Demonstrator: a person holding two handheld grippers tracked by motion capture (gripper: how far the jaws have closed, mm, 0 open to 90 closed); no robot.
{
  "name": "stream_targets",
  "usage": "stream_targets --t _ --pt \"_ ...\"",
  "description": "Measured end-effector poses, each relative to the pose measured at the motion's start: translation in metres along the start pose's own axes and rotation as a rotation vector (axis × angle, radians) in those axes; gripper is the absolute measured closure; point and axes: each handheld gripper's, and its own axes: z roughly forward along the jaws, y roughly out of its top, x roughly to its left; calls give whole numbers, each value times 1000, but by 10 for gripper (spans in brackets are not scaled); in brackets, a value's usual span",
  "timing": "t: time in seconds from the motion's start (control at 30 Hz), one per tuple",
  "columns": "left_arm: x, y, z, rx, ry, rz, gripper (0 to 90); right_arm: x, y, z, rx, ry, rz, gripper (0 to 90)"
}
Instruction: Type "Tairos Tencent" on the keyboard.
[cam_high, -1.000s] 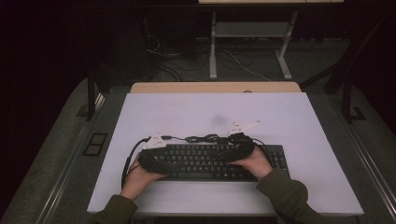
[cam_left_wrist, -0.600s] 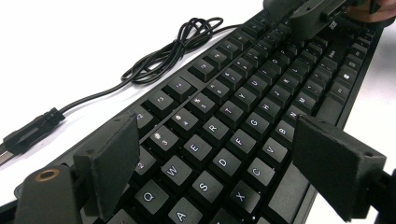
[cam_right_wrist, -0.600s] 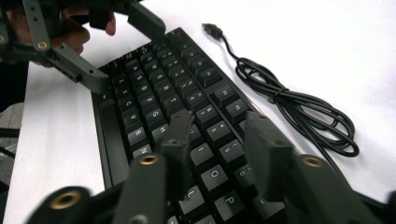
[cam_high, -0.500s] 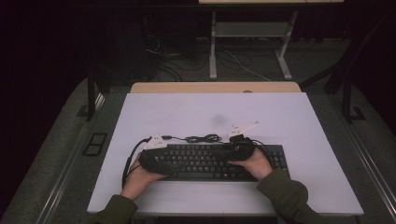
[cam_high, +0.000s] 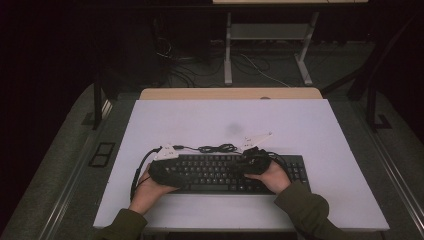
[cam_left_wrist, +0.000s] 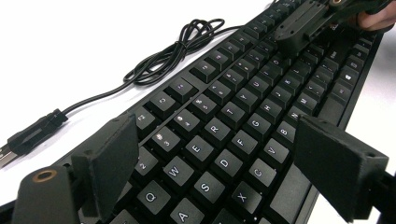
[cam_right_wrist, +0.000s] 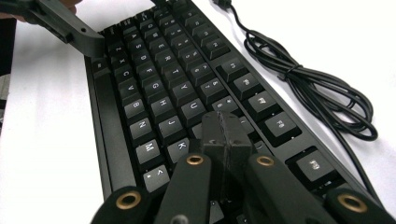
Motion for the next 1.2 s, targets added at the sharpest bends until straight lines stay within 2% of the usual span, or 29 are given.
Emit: stream_targets --t 0.8,1.2 --pt "1 0 0 4 4 0 140 1 -2 6 38 -26 -11 892" --pt "1 0 0 1 7 -2 140 1 -1 6 33 -25 -12 892"
